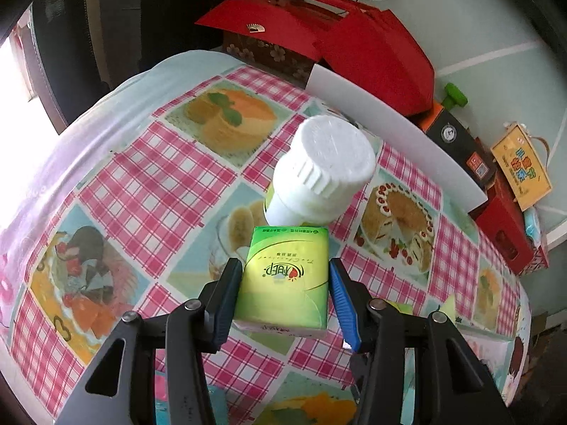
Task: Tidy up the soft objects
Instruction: 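Lift the tissue pack with the left tool while the right tool grasps the other green tissue pack, then carry both green tissue packs over the white tray with both tools, then open the left tool to drop its tissue pack while the right tool releases its pack, then move both open tools back away from the tray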
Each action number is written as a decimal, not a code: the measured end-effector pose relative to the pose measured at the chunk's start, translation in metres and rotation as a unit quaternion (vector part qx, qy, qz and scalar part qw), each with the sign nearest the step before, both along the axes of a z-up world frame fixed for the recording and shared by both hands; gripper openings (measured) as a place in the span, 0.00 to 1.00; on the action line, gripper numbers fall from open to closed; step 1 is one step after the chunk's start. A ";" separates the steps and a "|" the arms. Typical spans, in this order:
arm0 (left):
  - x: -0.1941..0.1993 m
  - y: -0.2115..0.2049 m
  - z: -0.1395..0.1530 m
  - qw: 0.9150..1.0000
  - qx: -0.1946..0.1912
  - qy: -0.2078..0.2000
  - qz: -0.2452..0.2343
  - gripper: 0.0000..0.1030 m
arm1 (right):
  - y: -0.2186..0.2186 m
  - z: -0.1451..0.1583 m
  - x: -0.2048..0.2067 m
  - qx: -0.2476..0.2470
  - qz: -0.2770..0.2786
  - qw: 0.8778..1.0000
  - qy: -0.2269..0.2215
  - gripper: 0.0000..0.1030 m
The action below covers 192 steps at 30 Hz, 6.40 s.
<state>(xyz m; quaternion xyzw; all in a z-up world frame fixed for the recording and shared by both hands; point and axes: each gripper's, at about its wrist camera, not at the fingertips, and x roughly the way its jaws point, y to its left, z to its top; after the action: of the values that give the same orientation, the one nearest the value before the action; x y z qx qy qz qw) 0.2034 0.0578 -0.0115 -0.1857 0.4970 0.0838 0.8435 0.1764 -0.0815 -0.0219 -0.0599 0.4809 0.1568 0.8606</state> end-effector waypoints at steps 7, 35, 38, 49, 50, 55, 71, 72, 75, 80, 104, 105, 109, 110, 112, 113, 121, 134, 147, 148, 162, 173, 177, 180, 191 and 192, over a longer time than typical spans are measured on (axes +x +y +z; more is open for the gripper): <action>-0.001 0.004 0.000 1.000 -0.007 -0.002 0.003 0.50 | 0.004 -0.013 0.006 -0.007 -0.012 1.000 0.020 0.82; -0.004 0.003 0.009 1.000 -0.004 -0.014 0.003 0.50 | 0.001 -0.007 0.005 0.011 -0.022 0.999 0.020 0.65; -0.006 0.003 0.014 1.000 -0.005 -0.022 0.003 0.49 | -0.002 0.003 0.001 0.019 -0.024 0.999 0.011 0.65; -0.014 -0.005 0.040 0.998 -0.002 -0.056 -0.010 0.50 | -0.022 0.053 -0.016 0.034 -0.043 0.997 -0.046 0.65; -0.016 -0.007 0.044 0.998 -0.001 -0.061 -0.013 0.50 | -0.025 0.058 -0.018 0.035 -0.046 0.997 -0.051 0.65; -0.023 -0.020 0.055 0.997 0.006 -0.076 -0.029 0.50 | -0.047 0.083 -0.029 0.036 -0.073 0.994 -0.080 0.65; -0.045 -0.083 0.079 0.987 0.031 -0.107 -0.117 0.50 | -0.150 0.109 -0.082 0.034 -0.198 0.974 -0.109 0.65; -0.047 -0.088 0.080 0.986 0.032 -0.108 -0.125 0.50 | -0.158 0.109 -0.086 0.033 -0.207 0.972 -0.109 0.65; -0.053 -0.104 0.080 0.982 0.032 -0.109 -0.148 0.50 | -0.175 0.107 -0.096 0.032 -0.228 0.967 -0.107 0.65; -0.063 -0.131 0.076 0.976 0.036 -0.104 -0.187 0.50 | -0.202 0.104 -0.110 0.031 -0.265 0.958 -0.103 0.65; -0.082 -0.212 0.001 0.954 0.058 -0.008 -0.296 0.50 | -0.243 0.034 -0.113 0.039 -0.308 0.950 -0.004 0.65; -0.082 -0.212 -0.001 0.954 0.058 -0.005 -0.296 0.50 | -0.243 0.031 -0.112 0.037 -0.308 0.951 -0.001 0.65; -0.081 -0.213 -0.006 0.954 0.058 0.002 -0.294 0.50 | -0.241 0.023 -0.109 0.037 -0.304 0.952 0.011 0.65; -0.081 -0.213 -0.006 0.954 0.058 0.002 -0.294 0.50 | -0.240 0.023 -0.109 0.035 -0.303 0.952 0.012 0.65; -0.082 -0.213 -0.005 0.954 0.058 0.001 -0.295 0.50 | -0.240 0.023 -0.108 0.034 -0.302 0.953 0.012 0.65; -0.082 -0.213 -0.004 0.954 0.057 0.001 -0.296 0.50 | -0.239 0.024 -0.108 0.032 -0.303 0.952 0.012 0.66; -0.086 -0.215 0.001 0.950 0.043 0.002 -0.308 0.57 | -0.237 0.026 -0.107 0.011 -0.303 0.953 0.016 0.67; -0.095 -0.209 0.017 0.952 0.048 -0.021 -0.300 0.61 | -0.232 0.039 -0.113 0.008 -0.302 0.953 -0.001 0.68; -0.083 -0.186 0.014 0.968 0.096 -0.040 -0.228 0.88 | -0.228 0.033 -0.108 -0.004 -0.296 0.955 0.007 1.00; -0.082 -0.185 0.013 0.969 0.097 -0.039 -0.225 0.88 | -0.228 0.033 -0.107 -0.005 -0.295 0.955 0.007 1.00; -0.077 -0.175 0.010 0.974 0.097 -0.036 -0.199 0.95 | -0.229 0.033 -0.106 -0.002 -0.296 0.955 0.003 1.00; -0.079 -0.173 0.018 0.974 0.103 -0.040 -0.200 0.95 | -0.223 0.041 -0.109 -0.002 -0.286 0.958 -0.006 1.00; -0.087 -0.167 0.024 0.976 0.089 -0.047 -0.195 0.95 | -0.216 0.047 -0.112 -0.001 -0.279 0.960 -0.014 1.00; -0.096 -0.158 0.024 0.978 0.083 -0.046 -0.188 0.95 | -0.208 0.050 -0.118 0.002 -0.271 0.962 -0.020 1.00; -0.136 -0.133 0.025 0.981 0.077 -0.058 -0.168 0.95 | -0.182 0.049 -0.160 -0.005 -0.245 0.969 -0.022 1.00; -0.140 -0.132 0.024 0.981 0.078 -0.055 -0.169 0.95 | -0.181 0.049 -0.163 -0.005 -0.243 0.970 -0.021 1.00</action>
<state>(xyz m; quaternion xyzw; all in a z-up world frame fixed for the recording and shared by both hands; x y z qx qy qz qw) 0.0639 -0.0738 0.0124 -0.0373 0.4664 -0.0317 0.8832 0.0130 -0.2622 0.0272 0.0518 0.4636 -0.0608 0.8825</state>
